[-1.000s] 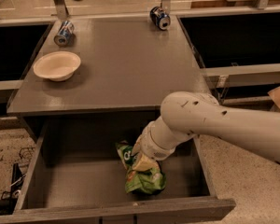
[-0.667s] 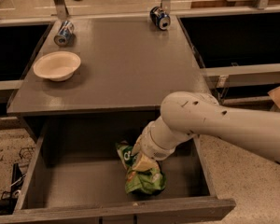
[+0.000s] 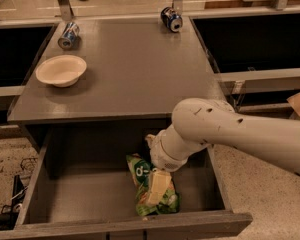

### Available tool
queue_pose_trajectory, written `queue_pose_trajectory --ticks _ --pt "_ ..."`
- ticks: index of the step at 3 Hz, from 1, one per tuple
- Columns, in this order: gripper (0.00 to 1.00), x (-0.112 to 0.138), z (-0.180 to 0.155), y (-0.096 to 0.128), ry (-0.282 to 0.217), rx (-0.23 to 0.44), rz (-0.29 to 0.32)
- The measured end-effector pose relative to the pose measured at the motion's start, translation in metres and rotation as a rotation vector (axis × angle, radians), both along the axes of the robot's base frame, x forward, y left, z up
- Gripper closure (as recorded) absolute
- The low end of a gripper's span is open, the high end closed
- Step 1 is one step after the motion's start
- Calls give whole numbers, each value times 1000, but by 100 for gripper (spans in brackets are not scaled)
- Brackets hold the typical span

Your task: Place green rice chip bag into top drawer

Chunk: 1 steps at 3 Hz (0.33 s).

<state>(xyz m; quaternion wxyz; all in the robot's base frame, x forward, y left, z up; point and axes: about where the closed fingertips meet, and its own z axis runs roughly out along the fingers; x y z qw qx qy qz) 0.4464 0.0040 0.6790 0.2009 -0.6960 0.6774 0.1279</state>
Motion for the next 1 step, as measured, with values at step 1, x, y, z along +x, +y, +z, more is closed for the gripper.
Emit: queue_pose_trajectory --ticks 1 --pt "0 0 0 0 0 0 0"
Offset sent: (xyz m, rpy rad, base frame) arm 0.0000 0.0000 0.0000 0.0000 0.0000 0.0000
